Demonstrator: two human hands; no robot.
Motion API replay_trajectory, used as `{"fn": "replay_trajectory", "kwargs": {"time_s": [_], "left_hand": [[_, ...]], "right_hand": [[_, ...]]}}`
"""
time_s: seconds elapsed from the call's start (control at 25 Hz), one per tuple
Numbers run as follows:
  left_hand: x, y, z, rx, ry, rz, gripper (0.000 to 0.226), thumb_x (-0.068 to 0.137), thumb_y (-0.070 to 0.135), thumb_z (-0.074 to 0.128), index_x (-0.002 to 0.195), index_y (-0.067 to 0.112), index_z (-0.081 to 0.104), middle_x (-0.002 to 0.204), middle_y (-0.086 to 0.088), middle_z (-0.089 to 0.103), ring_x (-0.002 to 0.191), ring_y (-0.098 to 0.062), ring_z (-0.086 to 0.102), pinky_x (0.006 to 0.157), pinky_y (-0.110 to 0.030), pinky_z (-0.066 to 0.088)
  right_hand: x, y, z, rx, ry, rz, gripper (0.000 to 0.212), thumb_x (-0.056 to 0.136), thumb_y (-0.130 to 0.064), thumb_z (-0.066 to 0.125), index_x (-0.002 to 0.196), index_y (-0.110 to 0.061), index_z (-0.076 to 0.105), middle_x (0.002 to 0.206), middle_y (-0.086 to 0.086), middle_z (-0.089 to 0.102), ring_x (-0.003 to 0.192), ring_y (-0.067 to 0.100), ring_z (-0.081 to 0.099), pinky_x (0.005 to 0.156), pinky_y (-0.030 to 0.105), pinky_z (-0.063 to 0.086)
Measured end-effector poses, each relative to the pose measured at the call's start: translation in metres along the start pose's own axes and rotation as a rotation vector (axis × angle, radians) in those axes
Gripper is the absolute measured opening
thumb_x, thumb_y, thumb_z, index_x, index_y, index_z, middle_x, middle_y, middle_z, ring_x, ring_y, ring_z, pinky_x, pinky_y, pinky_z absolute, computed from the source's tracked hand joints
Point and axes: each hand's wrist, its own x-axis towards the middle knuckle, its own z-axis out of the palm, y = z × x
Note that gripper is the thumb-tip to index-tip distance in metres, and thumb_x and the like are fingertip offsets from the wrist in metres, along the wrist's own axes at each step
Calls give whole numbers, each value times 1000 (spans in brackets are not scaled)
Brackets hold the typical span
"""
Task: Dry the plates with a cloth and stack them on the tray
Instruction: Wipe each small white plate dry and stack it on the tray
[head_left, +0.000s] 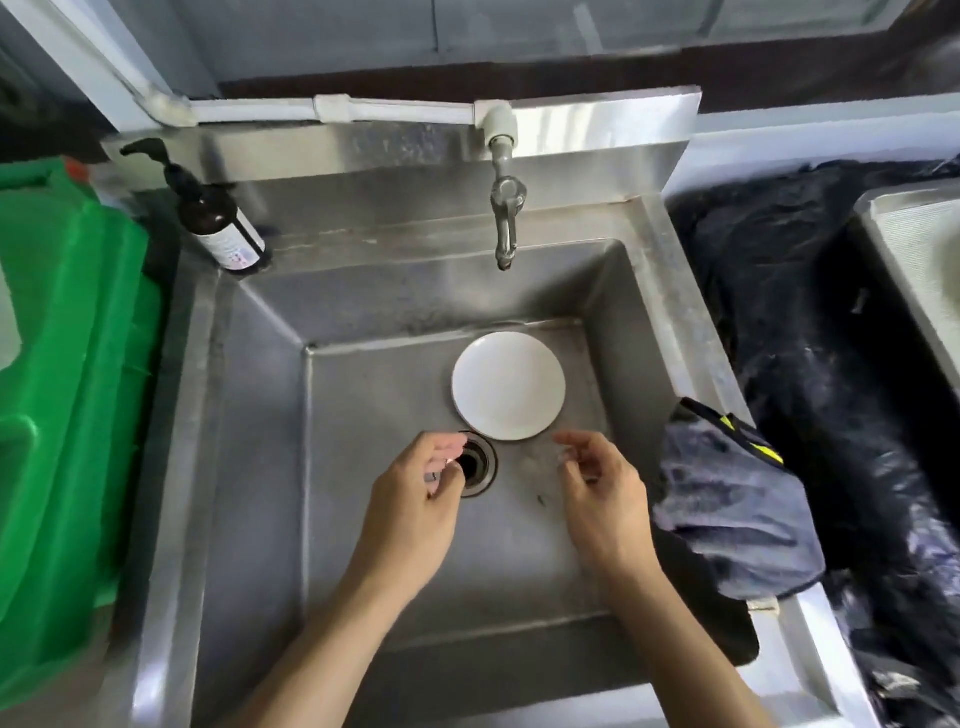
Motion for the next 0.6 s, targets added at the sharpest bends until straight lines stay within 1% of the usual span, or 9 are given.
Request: {"fn": "replay_trajectory", "kwargs": {"time_s": [0.12, 0.2, 0.32, 0.4, 0.48, 0.56, 0.6], "left_hand": [[33, -36, 19, -3, 34, -44, 28, 97, 6, 56, 114, 27, 66, 114, 13, 69, 103, 6, 63, 81, -3, 44], [60, -64, 34, -6, 56, -67, 30, 97, 4, 55, 117, 23, 66, 116, 10, 68, 104, 5, 62, 80, -1, 43], [92, -97, 54, -9, 73, -103, 31, 96, 5, 54, 117, 26, 65, 117, 12, 66, 106, 1, 63, 79, 1, 41], [115, -119, 67, 2, 77, -119, 32, 96, 7, 53, 117, 30, 63, 118, 16, 64, 108, -1, 63, 78, 3, 40], [136, -134, 77, 20, 76, -138, 34, 97, 9, 52, 119, 32, 61, 120, 19, 61, 110, -3, 62, 76, 4, 39], [157, -147, 87, 40, 77, -166, 36, 97, 11, 52, 126, 31, 59, 121, 20, 57, 111, -5, 61, 71, 3, 40], [167, -152, 92, 40, 72, -189, 38, 98, 12, 52, 130, 31, 57, 120, 21, 55, 111, -5, 59, 68, 4, 39]], "right_hand": [[40, 29, 24, 14, 11, 39, 24, 98, -15, 55, 107, -33, 69, 95, -9, 68, 83, 5, 64, 74, 29, 50], [73, 52, 44, 15, 23, 62, 26, 99, -14, 54, 113, -30, 69, 95, -10, 68, 86, 6, 64, 76, 29, 50], [117, 79, 65, 34, 49, 109, 29, 100, -15, 51, 119, -29, 67, 88, -15, 66, 80, 4, 63, 72, 31, 50], [145, 98, 79, 58, 60, 139, 29, 101, -15, 50, 121, -30, 65, 87, -14, 65, 79, 2, 63, 71, 28, 50], [169, 114, 91, 74, 92, 168, 31, 101, -16, 50, 125, -29, 65, 97, -11, 66, 88, 4, 63, 77, 29, 48], [189, 127, 102, 55, 137, 171, 35, 100, -15, 53, 132, -25, 64, 115, 0, 66, 98, 14, 61, 85, 27, 44], [199, 132, 107, 39, 156, 165, 38, 99, -14, 53, 135, -22, 63, 122, 4, 64, 101, 15, 58, 86, 26, 42]]}}
